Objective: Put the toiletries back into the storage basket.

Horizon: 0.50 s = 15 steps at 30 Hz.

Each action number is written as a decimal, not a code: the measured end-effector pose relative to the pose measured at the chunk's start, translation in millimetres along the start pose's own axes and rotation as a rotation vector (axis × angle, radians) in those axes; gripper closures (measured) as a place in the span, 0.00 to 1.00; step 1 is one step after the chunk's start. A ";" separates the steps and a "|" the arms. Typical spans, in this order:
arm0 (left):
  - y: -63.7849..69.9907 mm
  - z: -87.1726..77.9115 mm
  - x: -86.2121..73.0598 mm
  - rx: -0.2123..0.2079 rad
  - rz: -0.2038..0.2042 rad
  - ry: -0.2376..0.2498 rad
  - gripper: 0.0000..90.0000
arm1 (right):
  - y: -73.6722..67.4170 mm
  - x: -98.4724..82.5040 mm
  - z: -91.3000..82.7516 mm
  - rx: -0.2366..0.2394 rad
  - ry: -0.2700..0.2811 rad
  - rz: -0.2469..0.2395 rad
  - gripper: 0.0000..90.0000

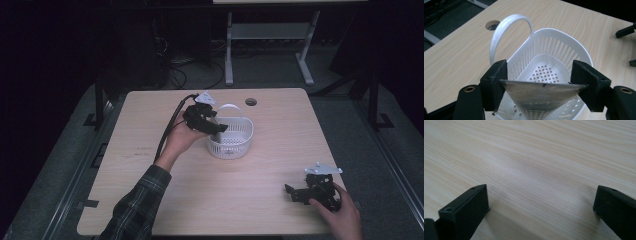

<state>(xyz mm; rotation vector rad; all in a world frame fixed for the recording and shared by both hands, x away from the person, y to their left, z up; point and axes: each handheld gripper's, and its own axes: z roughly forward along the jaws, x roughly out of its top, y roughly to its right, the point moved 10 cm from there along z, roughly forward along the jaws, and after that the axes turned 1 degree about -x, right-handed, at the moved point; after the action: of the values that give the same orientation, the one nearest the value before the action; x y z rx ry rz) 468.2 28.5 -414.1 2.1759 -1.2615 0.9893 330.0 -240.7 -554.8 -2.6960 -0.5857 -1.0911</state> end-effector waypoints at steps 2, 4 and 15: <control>-0.5 1.4 -2.2 0.001 0.002 -0.008 0.33 | 0.0 0.0 0.0 0.000 0.000 0.000 0.00; -0.7 3.3 -4.1 0.004 0.000 -0.012 0.33 | 0.0 0.0 0.0 0.000 0.000 0.000 0.00; -1.7 9.1 -12.1 0.003 -0.001 -0.033 0.32 | 0.0 0.0 0.0 0.000 0.000 0.000 0.00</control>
<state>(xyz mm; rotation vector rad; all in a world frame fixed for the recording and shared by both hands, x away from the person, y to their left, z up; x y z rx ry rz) 469.1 30.0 -429.3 2.2034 -1.2748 0.9589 330.0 -240.7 -554.7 -2.6960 -0.5857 -1.0908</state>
